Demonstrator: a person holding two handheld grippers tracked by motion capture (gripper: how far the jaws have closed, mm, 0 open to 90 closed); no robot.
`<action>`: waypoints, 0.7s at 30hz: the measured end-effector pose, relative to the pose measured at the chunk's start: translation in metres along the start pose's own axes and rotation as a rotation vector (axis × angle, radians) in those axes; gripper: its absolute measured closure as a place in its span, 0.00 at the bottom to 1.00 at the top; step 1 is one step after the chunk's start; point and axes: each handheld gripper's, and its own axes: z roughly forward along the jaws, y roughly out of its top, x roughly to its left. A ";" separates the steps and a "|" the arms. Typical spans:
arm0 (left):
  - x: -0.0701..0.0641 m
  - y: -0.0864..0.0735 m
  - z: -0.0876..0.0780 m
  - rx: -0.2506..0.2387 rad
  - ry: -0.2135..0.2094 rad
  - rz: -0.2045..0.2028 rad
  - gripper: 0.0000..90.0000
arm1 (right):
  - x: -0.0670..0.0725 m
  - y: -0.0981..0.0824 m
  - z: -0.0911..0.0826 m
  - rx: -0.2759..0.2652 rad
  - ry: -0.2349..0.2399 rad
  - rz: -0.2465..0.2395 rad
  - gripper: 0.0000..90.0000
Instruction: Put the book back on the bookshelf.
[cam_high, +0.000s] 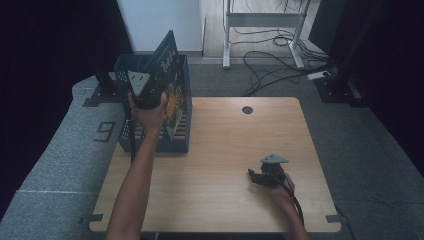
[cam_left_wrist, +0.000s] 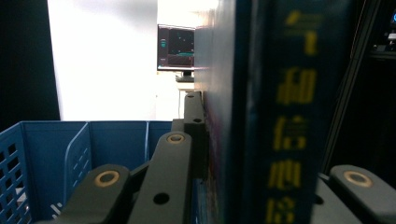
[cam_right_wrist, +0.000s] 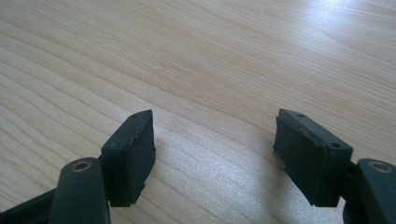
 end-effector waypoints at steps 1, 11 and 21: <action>0.000 0.000 0.002 -0.001 0.005 0.001 0.91 | 0.000 0.000 0.000 0.000 0.000 0.000 0.32; 0.002 -0.004 0.016 -0.025 0.025 -0.009 0.91 | 0.000 0.000 0.000 0.000 0.001 -0.001 0.32; -0.001 -0.015 0.028 -0.017 0.056 0.016 0.91 | 0.000 0.000 -0.001 0.000 -0.002 -0.001 0.32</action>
